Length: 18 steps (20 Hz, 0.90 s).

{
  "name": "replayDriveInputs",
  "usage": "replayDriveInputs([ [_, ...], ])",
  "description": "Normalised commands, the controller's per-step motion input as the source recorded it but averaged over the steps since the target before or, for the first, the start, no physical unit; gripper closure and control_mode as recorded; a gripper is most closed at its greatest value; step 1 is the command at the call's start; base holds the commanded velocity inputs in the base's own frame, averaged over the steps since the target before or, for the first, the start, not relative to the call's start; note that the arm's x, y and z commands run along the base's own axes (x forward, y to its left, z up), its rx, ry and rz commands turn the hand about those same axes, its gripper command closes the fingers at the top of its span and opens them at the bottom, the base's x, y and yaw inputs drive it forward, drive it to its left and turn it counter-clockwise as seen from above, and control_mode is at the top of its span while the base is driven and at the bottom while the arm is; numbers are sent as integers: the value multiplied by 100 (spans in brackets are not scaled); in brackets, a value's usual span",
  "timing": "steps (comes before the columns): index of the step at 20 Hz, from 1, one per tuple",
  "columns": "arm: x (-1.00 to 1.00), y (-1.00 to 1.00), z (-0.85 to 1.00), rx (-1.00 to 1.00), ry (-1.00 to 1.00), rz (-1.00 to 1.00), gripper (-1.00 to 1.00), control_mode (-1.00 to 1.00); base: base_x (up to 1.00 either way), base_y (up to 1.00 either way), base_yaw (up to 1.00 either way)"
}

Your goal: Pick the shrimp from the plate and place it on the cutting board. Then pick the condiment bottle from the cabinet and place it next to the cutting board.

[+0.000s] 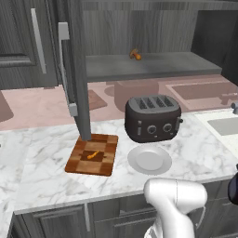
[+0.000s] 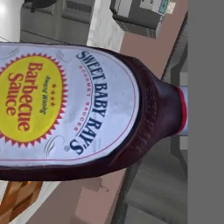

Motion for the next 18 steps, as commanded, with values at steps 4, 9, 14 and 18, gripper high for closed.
replayDriveInputs([
  [4, 24, 0, -39, 7, 11, 0, 100, -100, 0, 0, 0],
  [9, 27, -3, -13, 7, 0, 0, 100, -100, 0, 0, 0],
  [14, 26, -5, 0, 3, -3, 0, 100, -100, 0, 0, 0],
  [18, 18, -12, 0, 3, 0, 0, 100, -100, 0, 0, 0],
])
